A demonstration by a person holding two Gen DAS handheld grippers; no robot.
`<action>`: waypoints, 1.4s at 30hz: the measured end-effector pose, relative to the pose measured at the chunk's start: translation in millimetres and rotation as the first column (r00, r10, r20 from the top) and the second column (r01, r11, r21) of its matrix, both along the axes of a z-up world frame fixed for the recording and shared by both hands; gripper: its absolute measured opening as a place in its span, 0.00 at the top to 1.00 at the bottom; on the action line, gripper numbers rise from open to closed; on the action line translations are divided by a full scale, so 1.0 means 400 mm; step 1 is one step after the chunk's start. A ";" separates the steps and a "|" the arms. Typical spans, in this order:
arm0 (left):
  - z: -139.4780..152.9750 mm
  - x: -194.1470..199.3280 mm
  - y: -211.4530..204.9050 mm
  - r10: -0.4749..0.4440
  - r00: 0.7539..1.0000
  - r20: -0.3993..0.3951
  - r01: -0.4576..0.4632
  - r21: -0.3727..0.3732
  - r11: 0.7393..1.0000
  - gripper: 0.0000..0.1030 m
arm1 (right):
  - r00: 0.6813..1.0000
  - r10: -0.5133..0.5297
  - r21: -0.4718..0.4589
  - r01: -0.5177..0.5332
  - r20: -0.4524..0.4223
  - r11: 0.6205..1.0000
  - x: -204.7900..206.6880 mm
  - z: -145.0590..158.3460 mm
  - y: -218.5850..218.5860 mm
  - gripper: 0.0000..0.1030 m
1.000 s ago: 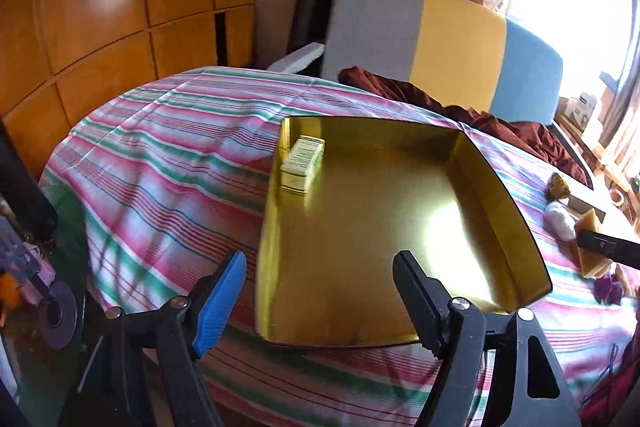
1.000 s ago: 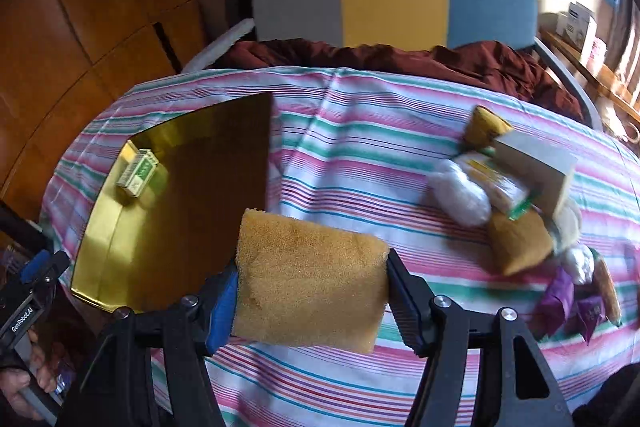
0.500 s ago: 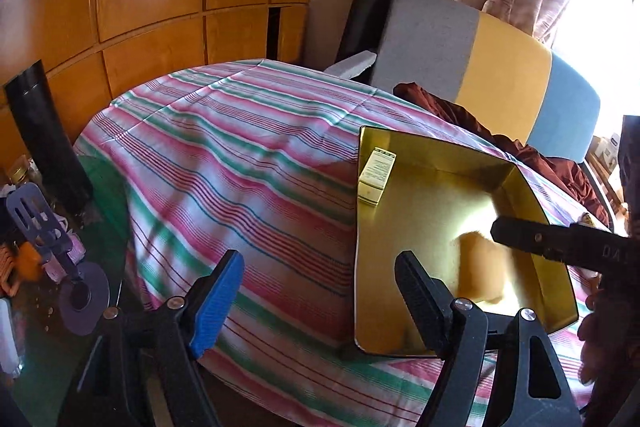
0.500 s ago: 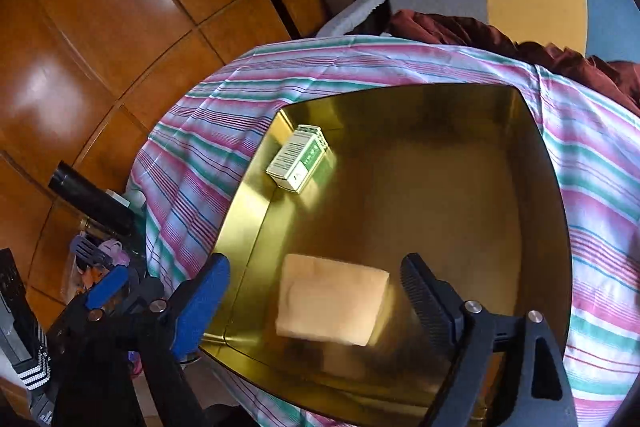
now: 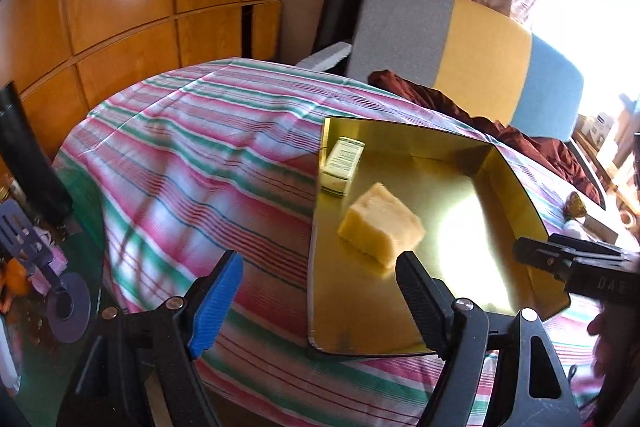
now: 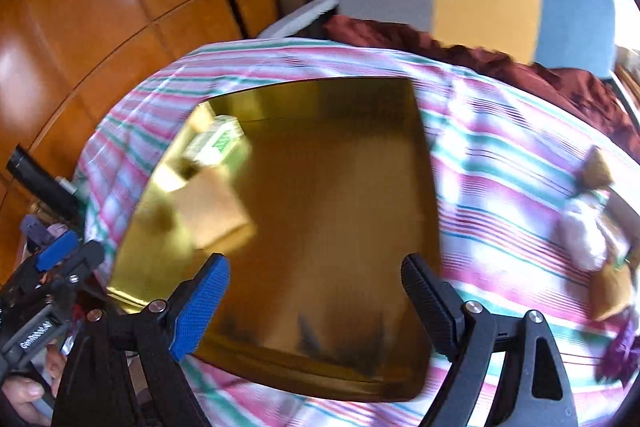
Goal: Organize objects
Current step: 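Carry the yellow sponge into the gold box and release it with the right tool, then grasp the white cardboard box with the right tool while the left tool grasps the plastic-wrapped bundle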
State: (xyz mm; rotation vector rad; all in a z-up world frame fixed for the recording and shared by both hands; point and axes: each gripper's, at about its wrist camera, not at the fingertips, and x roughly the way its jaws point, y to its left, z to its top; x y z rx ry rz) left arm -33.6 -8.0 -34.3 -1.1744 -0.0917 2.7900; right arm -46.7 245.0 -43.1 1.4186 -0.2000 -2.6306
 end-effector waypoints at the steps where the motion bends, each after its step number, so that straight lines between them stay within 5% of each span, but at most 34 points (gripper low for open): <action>1: 0.001 0.000 0.010 -0.010 1.000 0.000 0.010 -0.004 1.000 0.23 | 1.000 -0.022 0.004 0.022 0.000 1.000 0.002 0.001 0.031 0.13; 6: 0.009 0.002 0.058 -0.057 0.998 0.000 0.057 -0.020 0.998 0.23 | 0.986 -0.163 0.084 0.164 -0.018 0.983 0.009 0.036 0.235 0.13; 12: 0.010 -0.001 0.098 -0.095 0.995 0.008 0.096 -0.036 0.995 0.22 | 0.939 -0.344 0.246 0.339 -0.020 0.908 -0.008 0.087 0.504 0.13; 15: 0.011 -0.001 0.119 -0.117 0.993 0.011 0.118 -0.042 0.992 0.22 | 0.924 -0.382 0.328 0.356 0.014 0.875 -0.035 0.088 0.604 0.13; 21: 0.010 0.000 0.160 -0.160 0.987 0.020 0.160 -0.051 0.986 0.22 | 0.917 -0.369 0.403 0.283 0.153 0.870 -0.090 0.024 0.703 0.13; 27: 0.002 -0.004 0.189 -0.181 0.983 0.037 0.184 -0.066 0.981 0.22 | 0.910 -0.344 0.388 0.238 0.231 0.890 -0.123 -0.038 0.719 0.16; 29: 0.000 -0.005 0.197 -0.188 0.981 0.040 0.190 -0.067 0.980 0.22 | 0.912 -0.329 0.362 0.229 0.244 0.904 -0.128 -0.047 0.714 0.29; 34: 0.007 -0.008 0.224 -0.219 0.975 0.031 0.220 -0.070 0.973 0.22 | 0.922 -0.292 0.300 0.212 0.253 0.930 -0.124 -0.060 0.690 0.42; 39: 0.023 -0.005 0.272 -0.272 0.962 0.017 0.272 -0.069 0.960 0.22 | 0.944 -0.226 0.254 0.163 0.242 0.953 -0.106 -0.054 0.650 0.43; 42: 0.039 -0.001 0.315 -0.318 0.948 -0.001 0.317 -0.071 0.946 0.22 | 0.958 -0.164 0.149 0.132 0.233 0.980 -0.088 -0.042 0.633 0.43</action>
